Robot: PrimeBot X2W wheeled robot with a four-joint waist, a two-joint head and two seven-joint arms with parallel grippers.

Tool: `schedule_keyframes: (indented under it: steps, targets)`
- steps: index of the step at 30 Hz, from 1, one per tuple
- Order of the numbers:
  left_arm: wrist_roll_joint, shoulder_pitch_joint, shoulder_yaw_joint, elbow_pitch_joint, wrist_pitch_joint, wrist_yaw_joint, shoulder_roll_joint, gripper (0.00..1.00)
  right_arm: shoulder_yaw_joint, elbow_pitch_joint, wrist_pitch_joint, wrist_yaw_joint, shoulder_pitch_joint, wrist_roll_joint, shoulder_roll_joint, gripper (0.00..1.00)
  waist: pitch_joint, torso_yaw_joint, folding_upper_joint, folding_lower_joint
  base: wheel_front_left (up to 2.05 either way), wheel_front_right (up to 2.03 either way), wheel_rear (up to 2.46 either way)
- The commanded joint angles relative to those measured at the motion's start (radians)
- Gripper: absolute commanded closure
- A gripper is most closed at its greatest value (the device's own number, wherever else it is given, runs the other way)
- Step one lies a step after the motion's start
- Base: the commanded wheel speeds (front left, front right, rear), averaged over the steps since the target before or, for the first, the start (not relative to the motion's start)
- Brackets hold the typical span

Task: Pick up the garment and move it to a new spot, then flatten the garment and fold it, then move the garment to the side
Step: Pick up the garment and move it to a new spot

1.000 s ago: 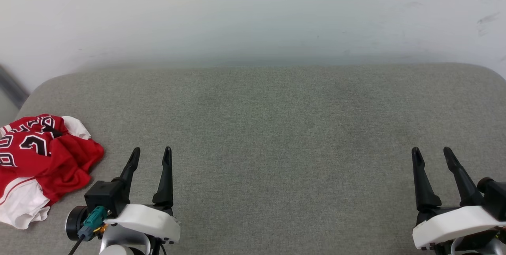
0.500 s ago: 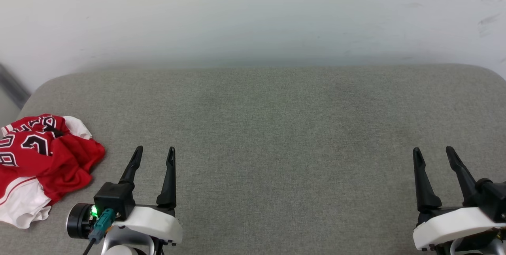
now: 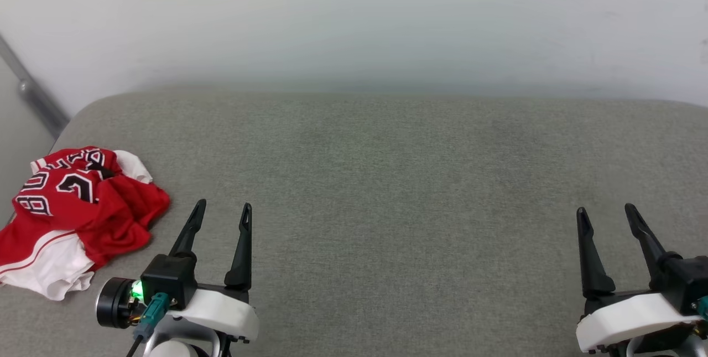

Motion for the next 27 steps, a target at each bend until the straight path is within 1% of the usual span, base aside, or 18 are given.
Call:
schedule_keyframes:
  steps: [1, 6, 16, 17, 18, 24, 27]
  targets:
    - [0.007, -0.011, 0.004, -0.001, -0.007, -0.004, -0.001, 0.00, 0.005, -0.005, -0.007, 0.000, 0.003, -0.006, 0.002, 0.00, -0.002, 0.022, 0.0000, 0.0000, 0.00, 0.00, 0.00]
    - [0.006, -0.011, 0.018, 0.004, -0.005, -0.010, -0.009, 0.00, 0.023, -0.003, -0.009, 0.000, -0.012, 0.001, 0.002, 0.00, -0.004, 0.093, 0.0000, 0.0000, 0.00, 0.00, 0.00]
    - [0.019, -0.011, 0.051, -0.006, -0.005, -0.006, -0.014, 0.00, 0.066, 0.001, -0.038, 0.000, -0.017, 0.006, 0.002, 0.00, 0.000, 0.276, 0.0000, 0.0000, 0.00, 0.00, 0.00]
    - [0.019, -0.009, 0.064, -0.009, -0.005, -0.006, -0.014, 0.00, 0.079, 0.007, -0.041, 0.000, -0.027, 0.004, 0.002, 0.00, 0.002, 0.332, 0.0000, 0.0000, 0.00, 0.00, 0.00]
    - [0.018, -0.009, 0.068, -0.008, -0.005, -0.008, -0.015, 0.00, 0.079, 0.008, -0.043, 0.000, -0.030, -0.004, 0.002, 0.00, 0.004, 0.351, 0.0000, 0.0000, 0.00, 0.00, 0.00]
    - [0.004, -0.001, 0.093, -0.011, -0.005, -0.014, -0.022, 0.00, 0.094, 0.016, -0.052, 0.000, -0.043, -0.011, 0.001, 0.00, 0.013, 0.435, 0.0000, 0.0000, 0.00, 0.00, 0.00]
    - [0.002, 0.003, 0.106, -0.017, -0.005, -0.013, -0.023, 0.00, 0.104, 0.016, -0.052, 0.000, -0.052, -0.017, 0.002, 0.00, 0.021, 0.444, 0.0000, 0.0000, 0.00, 0.00, 0.00]
